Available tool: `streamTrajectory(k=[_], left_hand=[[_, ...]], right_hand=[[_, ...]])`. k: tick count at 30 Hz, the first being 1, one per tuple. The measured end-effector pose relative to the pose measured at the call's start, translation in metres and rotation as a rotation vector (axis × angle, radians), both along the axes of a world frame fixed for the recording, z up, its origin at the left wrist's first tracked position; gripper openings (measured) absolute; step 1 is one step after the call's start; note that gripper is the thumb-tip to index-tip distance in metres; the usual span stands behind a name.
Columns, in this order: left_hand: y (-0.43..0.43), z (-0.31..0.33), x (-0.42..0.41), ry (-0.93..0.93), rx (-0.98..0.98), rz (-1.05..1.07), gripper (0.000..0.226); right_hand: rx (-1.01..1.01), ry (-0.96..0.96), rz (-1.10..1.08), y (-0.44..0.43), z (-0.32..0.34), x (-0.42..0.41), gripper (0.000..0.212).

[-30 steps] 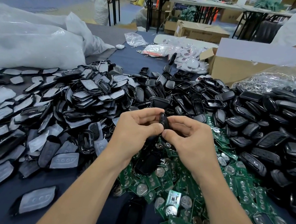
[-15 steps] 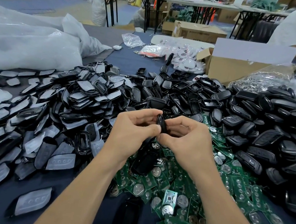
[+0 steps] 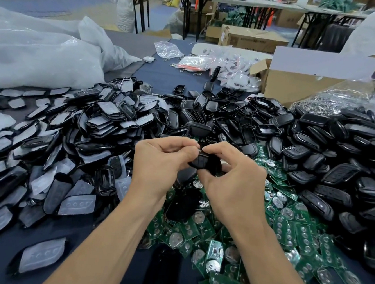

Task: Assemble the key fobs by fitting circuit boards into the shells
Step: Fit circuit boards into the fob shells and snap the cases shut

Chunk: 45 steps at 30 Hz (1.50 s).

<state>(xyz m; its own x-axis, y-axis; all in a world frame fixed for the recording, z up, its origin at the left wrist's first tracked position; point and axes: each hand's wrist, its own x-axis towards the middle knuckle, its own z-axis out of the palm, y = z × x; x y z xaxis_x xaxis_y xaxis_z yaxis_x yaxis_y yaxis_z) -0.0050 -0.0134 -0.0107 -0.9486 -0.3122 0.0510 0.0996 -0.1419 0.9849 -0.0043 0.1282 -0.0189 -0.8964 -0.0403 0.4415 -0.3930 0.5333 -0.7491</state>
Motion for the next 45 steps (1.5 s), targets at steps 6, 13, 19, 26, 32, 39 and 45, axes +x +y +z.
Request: streamTrajectory(k=[6, 13, 19, 26, 32, 39, 45], left_hand=[[-0.001, 0.001, 0.000, -0.116, -0.034, -0.130, 0.023], [0.000, 0.000, 0.000, -0.108, -0.011, -0.052, 0.032], [-0.003, 0.003, 0.000, -0.034, 0.015, -0.086, 0.024], [-0.002, 0.003, 0.003, -0.019, 0.029, -0.110, 0.011], [0.000, -0.003, 0.001, -0.096, 0.059, -0.069, 0.028], [0.003, -0.005, 0.001, 0.040, -0.082, 0.019, 0.033], [-0.004, -0.003, 0.002, 0.105, -0.197, -0.071, 0.021]], right_hand=[[0.002, -0.041, -0.019, 0.005, -0.001, -0.002, 0.043], [-0.013, -0.084, -0.024, 0.005, -0.001, -0.003, 0.043], [-0.078, -0.075, -0.004, 0.006, 0.001, -0.003, 0.044], [-0.086, -0.094, -0.014, 0.008, 0.002, -0.003, 0.044], [-0.029, -0.091, -0.008, 0.004, 0.002, -0.002, 0.045], [-0.158, -0.150, 0.079, 0.007, 0.006, -0.004, 0.042], [-0.448, -0.403, 0.201, 0.017, 0.009, -0.015, 0.021]])
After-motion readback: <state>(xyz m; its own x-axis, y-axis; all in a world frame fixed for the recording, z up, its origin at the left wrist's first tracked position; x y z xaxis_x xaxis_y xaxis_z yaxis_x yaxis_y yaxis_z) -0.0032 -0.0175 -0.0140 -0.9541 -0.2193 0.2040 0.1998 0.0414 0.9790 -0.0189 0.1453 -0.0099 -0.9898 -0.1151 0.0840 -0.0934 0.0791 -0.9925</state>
